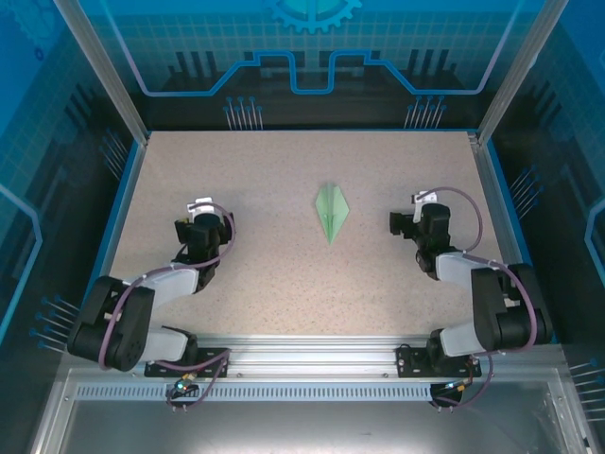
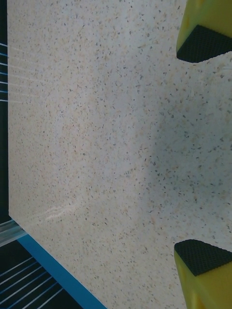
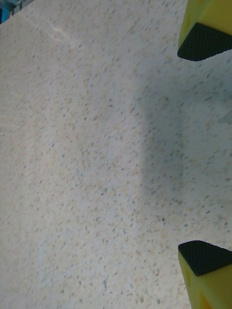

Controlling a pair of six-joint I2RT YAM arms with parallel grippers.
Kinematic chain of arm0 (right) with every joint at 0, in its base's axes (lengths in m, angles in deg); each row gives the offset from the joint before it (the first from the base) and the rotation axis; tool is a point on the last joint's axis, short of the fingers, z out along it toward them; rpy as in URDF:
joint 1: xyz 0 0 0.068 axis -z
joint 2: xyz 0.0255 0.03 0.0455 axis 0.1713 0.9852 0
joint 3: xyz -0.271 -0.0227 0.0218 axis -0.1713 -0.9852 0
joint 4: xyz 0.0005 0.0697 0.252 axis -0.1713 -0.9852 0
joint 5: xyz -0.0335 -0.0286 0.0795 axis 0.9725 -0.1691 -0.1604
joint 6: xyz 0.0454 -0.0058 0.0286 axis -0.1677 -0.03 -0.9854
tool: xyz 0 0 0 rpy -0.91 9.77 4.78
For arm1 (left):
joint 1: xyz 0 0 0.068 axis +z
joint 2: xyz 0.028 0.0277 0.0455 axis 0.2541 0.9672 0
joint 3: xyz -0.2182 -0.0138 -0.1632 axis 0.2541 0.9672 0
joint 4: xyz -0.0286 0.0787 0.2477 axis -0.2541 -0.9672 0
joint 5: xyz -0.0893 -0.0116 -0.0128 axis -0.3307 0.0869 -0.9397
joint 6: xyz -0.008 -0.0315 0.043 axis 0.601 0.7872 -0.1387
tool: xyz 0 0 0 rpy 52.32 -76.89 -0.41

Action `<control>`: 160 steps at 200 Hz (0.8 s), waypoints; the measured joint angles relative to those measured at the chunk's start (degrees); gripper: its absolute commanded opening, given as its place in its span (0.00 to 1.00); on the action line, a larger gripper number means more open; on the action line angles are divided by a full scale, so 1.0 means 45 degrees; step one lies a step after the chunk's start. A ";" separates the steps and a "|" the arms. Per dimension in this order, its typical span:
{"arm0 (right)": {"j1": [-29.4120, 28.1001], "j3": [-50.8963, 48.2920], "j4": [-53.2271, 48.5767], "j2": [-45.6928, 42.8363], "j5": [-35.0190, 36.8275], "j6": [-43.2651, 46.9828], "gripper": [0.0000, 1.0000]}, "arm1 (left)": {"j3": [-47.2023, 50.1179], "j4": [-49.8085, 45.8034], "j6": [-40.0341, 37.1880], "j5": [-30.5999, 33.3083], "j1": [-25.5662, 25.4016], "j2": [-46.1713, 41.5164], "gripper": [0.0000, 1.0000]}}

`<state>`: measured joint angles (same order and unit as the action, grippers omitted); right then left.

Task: Fold a paper plane with a square sheet of paper (fold left side to right side)
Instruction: Reset both arms

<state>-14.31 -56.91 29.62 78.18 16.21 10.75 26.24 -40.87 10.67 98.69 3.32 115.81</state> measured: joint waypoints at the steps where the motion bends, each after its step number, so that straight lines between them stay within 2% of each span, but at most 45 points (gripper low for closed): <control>1: 0.0000 -0.0015 0.0058 0.0019 -0.0019 0.0005 1.00 | 0.0015 0.0053 -0.0019 -0.0019 0.0015 0.0019 0.99; 48: 0.0015 -0.0622 0.1812 0.0588 -0.1020 0.0379 0.99 | 0.0729 0.3419 -0.0525 -0.2346 0.1277 0.1676 0.98; 90: 0.0083 -0.0622 0.2331 0.0593 -0.1360 0.0486 0.99 | 0.0408 0.3327 -0.0384 -0.3565 0.1909 0.2157 0.98; 160: 0.0083 -0.0622 0.2341 0.0593 -0.1447 0.0695 1.00 | 0.0287 0.3332 -0.0267 -0.3993 0.2011 0.2157 0.98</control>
<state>-13.94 -59.70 40.16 80.84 9.69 13.87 27.53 -25.87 9.47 80.72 12.37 125.52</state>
